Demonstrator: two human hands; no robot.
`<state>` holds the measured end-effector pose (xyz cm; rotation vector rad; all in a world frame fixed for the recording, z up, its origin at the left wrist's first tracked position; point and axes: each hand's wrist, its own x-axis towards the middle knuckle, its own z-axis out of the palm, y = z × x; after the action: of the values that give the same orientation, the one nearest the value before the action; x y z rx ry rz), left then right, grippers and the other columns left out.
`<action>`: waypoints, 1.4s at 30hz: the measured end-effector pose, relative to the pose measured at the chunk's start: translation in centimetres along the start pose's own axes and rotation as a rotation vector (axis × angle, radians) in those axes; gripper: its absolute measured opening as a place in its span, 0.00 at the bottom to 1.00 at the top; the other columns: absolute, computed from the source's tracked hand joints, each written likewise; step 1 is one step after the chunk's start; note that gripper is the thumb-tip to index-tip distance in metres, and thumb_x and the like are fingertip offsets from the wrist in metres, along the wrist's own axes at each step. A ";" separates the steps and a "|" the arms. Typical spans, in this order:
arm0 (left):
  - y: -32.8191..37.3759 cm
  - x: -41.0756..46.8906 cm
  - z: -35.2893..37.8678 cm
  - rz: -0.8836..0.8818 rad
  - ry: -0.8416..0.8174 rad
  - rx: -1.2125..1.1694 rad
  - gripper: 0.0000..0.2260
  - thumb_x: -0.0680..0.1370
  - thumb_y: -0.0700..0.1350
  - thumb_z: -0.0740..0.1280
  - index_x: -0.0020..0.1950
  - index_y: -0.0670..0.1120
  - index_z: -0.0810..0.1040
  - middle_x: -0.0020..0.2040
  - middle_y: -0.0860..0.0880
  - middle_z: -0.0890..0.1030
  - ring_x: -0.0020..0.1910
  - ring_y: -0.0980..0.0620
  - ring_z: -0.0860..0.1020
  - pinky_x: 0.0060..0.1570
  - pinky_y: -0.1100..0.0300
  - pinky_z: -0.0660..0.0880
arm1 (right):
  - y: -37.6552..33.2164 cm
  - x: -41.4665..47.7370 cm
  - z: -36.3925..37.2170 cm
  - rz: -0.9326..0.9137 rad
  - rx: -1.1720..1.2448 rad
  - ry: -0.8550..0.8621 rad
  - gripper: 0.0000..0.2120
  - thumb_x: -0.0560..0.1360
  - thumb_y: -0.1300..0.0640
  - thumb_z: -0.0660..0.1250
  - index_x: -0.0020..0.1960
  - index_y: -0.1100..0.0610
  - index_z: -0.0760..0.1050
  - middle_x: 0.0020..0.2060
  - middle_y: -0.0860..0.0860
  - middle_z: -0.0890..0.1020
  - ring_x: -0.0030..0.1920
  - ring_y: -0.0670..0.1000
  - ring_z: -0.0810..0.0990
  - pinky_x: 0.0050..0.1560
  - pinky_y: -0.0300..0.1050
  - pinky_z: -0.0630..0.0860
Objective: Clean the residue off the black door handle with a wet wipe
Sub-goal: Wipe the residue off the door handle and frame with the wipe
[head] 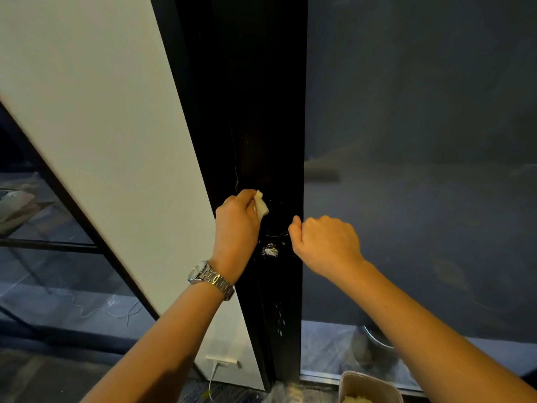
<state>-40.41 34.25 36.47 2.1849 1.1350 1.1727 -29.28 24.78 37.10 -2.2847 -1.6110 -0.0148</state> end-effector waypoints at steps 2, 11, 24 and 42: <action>0.2 -0.3 0.2 -0.028 0.013 -0.042 0.14 0.79 0.41 0.58 0.63 0.39 0.72 0.48 0.40 0.79 0.32 0.59 0.70 0.30 0.78 0.68 | 0.0 0.0 0.0 -0.002 0.000 0.000 0.27 0.82 0.50 0.48 0.26 0.57 0.59 0.23 0.51 0.64 0.23 0.50 0.60 0.25 0.43 0.53; -1.4 -0.9 -0.1 -0.174 -0.084 -0.034 0.11 0.80 0.40 0.57 0.51 0.37 0.78 0.37 0.46 0.76 0.31 0.55 0.70 0.27 0.77 0.66 | 0.2 0.0 0.1 -0.009 0.038 -0.013 0.27 0.82 0.50 0.47 0.26 0.58 0.59 0.22 0.51 0.64 0.23 0.50 0.61 0.25 0.43 0.55; 1.3 0.0 1.3 0.431 -0.185 0.392 0.12 0.79 0.43 0.58 0.54 0.40 0.78 0.58 0.42 0.73 0.57 0.46 0.69 0.55 0.59 0.68 | 0.8 0.2 0.6 0.037 0.092 0.069 0.25 0.82 0.53 0.48 0.27 0.57 0.59 0.25 0.51 0.64 0.33 0.56 0.69 0.26 0.44 0.55; -3.1 -3.9 1.4 0.020 0.022 -0.019 0.08 0.75 0.36 0.64 0.54 0.38 0.76 0.53 0.41 0.76 0.43 0.56 0.72 0.41 0.79 0.68 | 1.0 0.0 0.5 0.078 0.055 0.056 0.26 0.82 0.53 0.49 0.25 0.58 0.61 0.22 0.51 0.66 0.24 0.50 0.62 0.25 0.41 0.57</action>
<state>-41.96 32.94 31.71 2.1790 1.1082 1.2147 -28.48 24.66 36.36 -2.2830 -1.4753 -0.0145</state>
